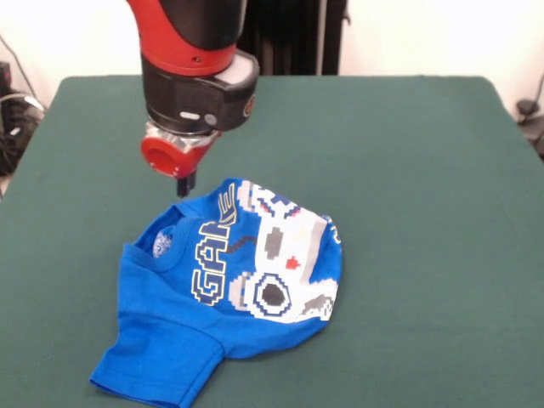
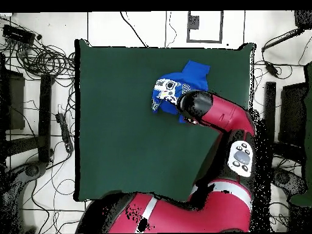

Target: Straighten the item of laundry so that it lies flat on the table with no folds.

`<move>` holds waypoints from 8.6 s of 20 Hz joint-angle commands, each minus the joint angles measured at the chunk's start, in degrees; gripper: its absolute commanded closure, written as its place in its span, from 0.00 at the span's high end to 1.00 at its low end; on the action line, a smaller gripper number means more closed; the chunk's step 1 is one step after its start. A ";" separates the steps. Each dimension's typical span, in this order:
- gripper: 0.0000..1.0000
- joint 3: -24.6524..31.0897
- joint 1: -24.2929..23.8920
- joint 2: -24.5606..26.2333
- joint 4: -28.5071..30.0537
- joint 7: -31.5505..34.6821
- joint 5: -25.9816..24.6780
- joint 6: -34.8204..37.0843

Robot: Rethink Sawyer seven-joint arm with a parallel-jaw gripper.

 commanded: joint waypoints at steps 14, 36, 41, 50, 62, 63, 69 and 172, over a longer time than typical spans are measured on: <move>0.00 8.85 2.48 4.08 5.55 0.59 0.55 -4.93; 0.00 6.39 3.26 8.22 0.30 1.49 -0.05 -4.51; 0.00 6.13 3.20 7.94 0.89 1.28 -0.32 -4.65; 0.00 6.41 -0.94 -0.97 13.20 -6.82 -4.23 -5.67; 0.00 7.02 -4.49 -5.80 17.48 -7.94 -10.53 -4.77; 0.00 7.27 -4.52 -5.09 16.45 -7.34 -10.84 -4.87; 0.00 8.66 -4.11 -1.52 10.44 -4.44 -10.91 -3.58; 0.00 2.88 6.61 6.11 -7.85 9.76 -2.04 13.72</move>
